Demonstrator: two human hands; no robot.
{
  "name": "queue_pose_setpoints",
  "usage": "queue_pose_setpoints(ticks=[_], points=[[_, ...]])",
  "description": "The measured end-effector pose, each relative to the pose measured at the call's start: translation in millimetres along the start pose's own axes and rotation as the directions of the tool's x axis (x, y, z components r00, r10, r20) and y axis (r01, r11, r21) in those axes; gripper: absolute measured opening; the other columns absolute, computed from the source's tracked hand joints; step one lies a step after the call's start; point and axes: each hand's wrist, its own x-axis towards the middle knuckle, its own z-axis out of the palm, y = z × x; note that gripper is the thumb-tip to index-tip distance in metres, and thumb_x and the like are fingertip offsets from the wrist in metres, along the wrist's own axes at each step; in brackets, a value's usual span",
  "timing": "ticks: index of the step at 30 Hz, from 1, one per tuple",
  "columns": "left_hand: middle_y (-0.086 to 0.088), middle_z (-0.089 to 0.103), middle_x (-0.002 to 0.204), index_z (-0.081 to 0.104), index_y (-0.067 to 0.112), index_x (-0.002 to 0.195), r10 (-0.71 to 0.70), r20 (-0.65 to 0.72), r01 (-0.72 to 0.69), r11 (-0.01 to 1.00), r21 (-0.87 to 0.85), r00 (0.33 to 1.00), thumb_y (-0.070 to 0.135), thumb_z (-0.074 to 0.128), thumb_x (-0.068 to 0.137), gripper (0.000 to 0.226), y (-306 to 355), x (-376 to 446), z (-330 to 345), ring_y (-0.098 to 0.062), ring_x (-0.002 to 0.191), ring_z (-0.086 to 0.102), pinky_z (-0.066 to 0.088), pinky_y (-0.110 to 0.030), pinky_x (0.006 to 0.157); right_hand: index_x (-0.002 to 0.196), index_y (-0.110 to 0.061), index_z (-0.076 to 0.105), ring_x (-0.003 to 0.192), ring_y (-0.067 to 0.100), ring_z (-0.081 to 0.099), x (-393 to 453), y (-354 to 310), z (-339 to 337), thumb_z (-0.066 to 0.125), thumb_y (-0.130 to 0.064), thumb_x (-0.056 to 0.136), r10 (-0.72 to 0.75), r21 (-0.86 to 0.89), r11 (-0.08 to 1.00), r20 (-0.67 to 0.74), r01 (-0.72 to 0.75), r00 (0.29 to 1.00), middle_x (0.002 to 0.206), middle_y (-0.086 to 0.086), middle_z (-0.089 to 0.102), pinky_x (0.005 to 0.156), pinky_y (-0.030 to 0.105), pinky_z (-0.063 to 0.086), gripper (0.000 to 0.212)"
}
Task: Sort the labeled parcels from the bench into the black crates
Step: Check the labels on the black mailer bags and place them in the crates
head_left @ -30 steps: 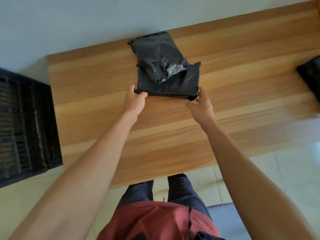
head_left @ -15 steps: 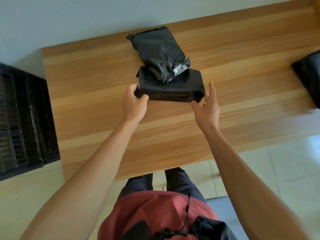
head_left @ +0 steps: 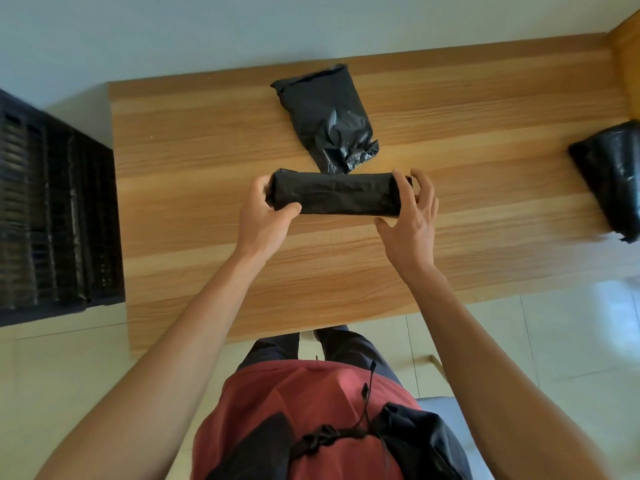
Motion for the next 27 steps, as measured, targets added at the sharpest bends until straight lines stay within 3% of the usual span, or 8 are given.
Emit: queue_pose_setpoints(ticks=[4, 7, 11, 14, 16, 18, 23, 27], points=[[0.016, 0.062, 0.121, 0.053, 0.024, 0.137, 0.007, -0.027, -0.007, 1.0, 0.005, 1.0, 0.015, 0.076, 0.089, 0.054, -1, -12, -12, 0.003, 0.103, 0.06, 0.046, -0.017, 0.085, 0.142, -0.016, 0.055, 0.115, 0.032, 0.05, 7, -3, -13, 0.087, -0.015, 0.079, -0.082, -0.029, 0.996, 0.034, 0.083, 0.996, 0.147, 0.005, 0.054, 0.096, 0.046, 0.046, 0.071], [0.012, 0.061, 0.131, 0.049, 0.025, 0.144, -0.019, -0.005, 0.019, 0.999, 0.045, 1.0, 0.021, 0.077, 0.088, 0.062, 0, -17, -24, -0.002, 0.104, 0.06, 0.05, -0.027, 0.095, 0.138, -0.017, 0.057, 0.112, 0.031, 0.051, 16, -10, -27, 0.089, -0.019, 0.076, -0.141, -0.043, 0.988, 0.094, 0.146, 0.985, 0.14, 0.003, 0.058, 0.095, 0.045, 0.044, 0.069], [0.004, 0.039, 0.162, 0.032, 0.023, 0.16, 0.081, -0.037, -0.07, 0.971, 0.226, 0.996, 0.029, 0.076, 0.091, 0.082, 5, -23, -35, -0.016, 0.148, 0.036, 0.032, -0.037, 0.12, 0.138, -0.022, 0.057, 0.117, 0.029, 0.048, 32, -31, -45, 0.088, -0.023, 0.076, -0.222, -0.117, 0.961, 0.199, 0.249, 0.954, 0.138, 0.001, 0.054, 0.097, 0.042, 0.039, 0.07], [-0.004, 0.034, 0.165, 0.032, 0.019, 0.16, 0.392, 0.077, -0.369, 0.755, 0.542, 0.917, 0.037, 0.079, 0.088, 0.087, 14, -25, -30, -0.026, 0.155, 0.025, 0.022, -0.048, 0.126, 0.139, -0.024, 0.055, 0.123, 0.027, 0.045, 40, -51, -56, 0.088, -0.023, 0.076, -0.29, -0.142, 0.93, 0.282, 0.339, 0.914, 0.137, -0.001, 0.051, 0.099, 0.039, 0.032, 0.071], [-0.006, 0.035, 0.163, 0.033, 0.02, 0.159, 0.431, 0.237, -0.475, 0.609, 0.635, 0.871, 0.044, 0.08, 0.083, 0.092, 19, -24, -23, -0.031, 0.153, 0.026, 0.022, -0.053, 0.124, 0.139, -0.026, 0.055, 0.123, 0.025, 0.043, 46, -64, -63, 0.087, -0.022, 0.075, -0.323, -0.119, 0.917, 0.337, 0.38, 0.884, 0.134, -0.003, 0.05, 0.1, 0.037, 0.029, 0.071], [0.0, 0.04, 0.159, 0.031, 0.025, 0.159, 0.381, 0.308, -0.484, 0.569, 0.665, 0.872, 0.048, 0.077, 0.082, 0.093, 21, -23, -18, -0.027, 0.147, 0.033, 0.025, -0.049, 0.119, 0.137, -0.029, 0.055, 0.122, 0.023, 0.041, 53, -75, -71, 0.086, -0.023, 0.075, -0.334, -0.077, 0.916, 0.392, 0.393, 0.857, 0.131, -0.006, 0.049, 0.104, 0.037, 0.029, 0.069], [0.005, 0.057, 0.146, 0.042, 0.027, 0.156, 0.396, 0.203, -0.442, 0.732, 0.519, 0.895, 0.027, 0.078, 0.086, 0.078, 22, -25, -22, -0.02, 0.134, 0.049, 0.038, -0.04, 0.112, 0.145, -0.029, 0.053, 0.127, 0.02, 0.042, 59, -90, -84, 0.082, -0.022, 0.081, -0.37, 0.061, 0.922, 0.42, 0.381, 0.829, 0.137, -0.007, 0.051, 0.112, 0.044, 0.036, 0.07], [0.017, 0.071, 0.12, 0.06, 0.038, 0.135, 0.193, 0.045, -0.197, 0.977, 0.086, 0.98, 0.017, 0.078, 0.085, 0.057, 27, -25, -28, -0.002, 0.112, 0.065, 0.055, -0.029, 0.092, 0.158, -0.027, 0.04, 0.148, 0.019, 0.037, 60, -97, -86, 0.074, -0.022, 0.093, -0.286, 0.164, 0.955, 0.283, 0.247, 0.915, 0.161, -0.004, 0.038, 0.121, 0.04, 0.032, 0.074]])
